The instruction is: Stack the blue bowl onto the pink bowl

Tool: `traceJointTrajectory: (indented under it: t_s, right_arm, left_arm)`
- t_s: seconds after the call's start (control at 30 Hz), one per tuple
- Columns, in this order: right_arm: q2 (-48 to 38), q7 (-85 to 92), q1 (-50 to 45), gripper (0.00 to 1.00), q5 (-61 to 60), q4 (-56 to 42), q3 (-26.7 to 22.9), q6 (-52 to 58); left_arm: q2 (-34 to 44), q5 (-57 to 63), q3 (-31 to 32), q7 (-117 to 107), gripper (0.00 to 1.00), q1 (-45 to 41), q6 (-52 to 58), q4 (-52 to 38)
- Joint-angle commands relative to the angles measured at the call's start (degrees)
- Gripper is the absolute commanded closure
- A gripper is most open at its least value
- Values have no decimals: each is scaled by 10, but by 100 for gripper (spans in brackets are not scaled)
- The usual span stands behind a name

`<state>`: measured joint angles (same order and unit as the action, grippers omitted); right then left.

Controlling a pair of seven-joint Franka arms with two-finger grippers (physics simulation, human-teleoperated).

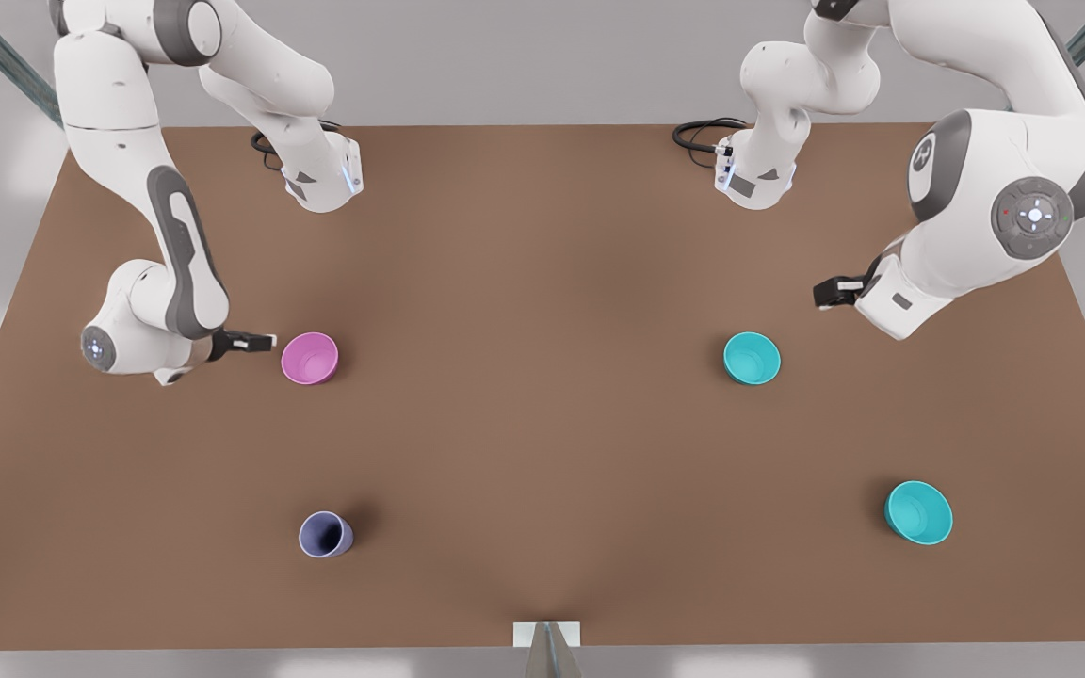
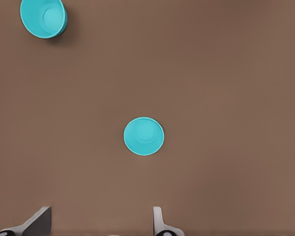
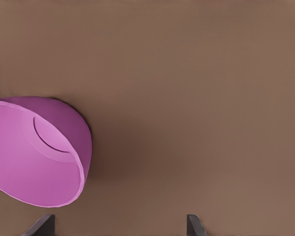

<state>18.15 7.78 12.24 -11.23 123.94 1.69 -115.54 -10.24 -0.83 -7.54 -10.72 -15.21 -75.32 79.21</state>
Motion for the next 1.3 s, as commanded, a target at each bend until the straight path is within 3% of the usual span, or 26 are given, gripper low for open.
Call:
traceJointTrajectory:
  t_s: [0.0,0.27,0.53,0.57,0.6,0.67,0.8,0.93,1.03,1.1,1.2,1.27]
  right_arm:
    - [1,-16,-3,0,-29,9,1,-134]
    - [1,-17,-4,0,-50,49,44,-132]
    - [46,-17,-4,0,-65,46,54,-151]
    - [46,-16,-5,3,-65,46,54,-151]
    - [47,-16,-4,31,-65,45,54,-150]
    - [46,-16,-4,55,-65,43,54,-145]
    - [41,-15,-3,77,-65,39,54,-134]
    - [33,-15,-4,79,-65,17,55,-92]
    - [21,-47,-4,79,-65,-10,121,-74]
    - [39,-152,-6,79,-92,-43,205,-85]
    - [107,-301,-150,79,-153,-133,214,-142]
    - [178,-423,-237,79,-154,-244,210,-162]
  left_arm:
    - [0,0,0,-8,0,0,5,0]
    - [-2,0,0,-7,0,0,5,0]
    - [0,-2,1,-10,0,0,6,-4]
    - [-1,-3,1,-11,0,0,5,-5]
    - [-2,-3,1,-11,0,0,3,-5]
    - [-3,-3,1,-11,0,0,4,-5]
    - [-3,-1,1,-11,0,0,4,-6]
    - [1,0,0,-2,0,1,6,-6]
    - [4,0,-1,-1,0,3,23,-6]
    - [1,-3,-1,-1,0,3,19,-6]
    - [1,-3,0,-2,0,3,18,-6]
    - [1,-4,0,-2,0,3,18,-6]
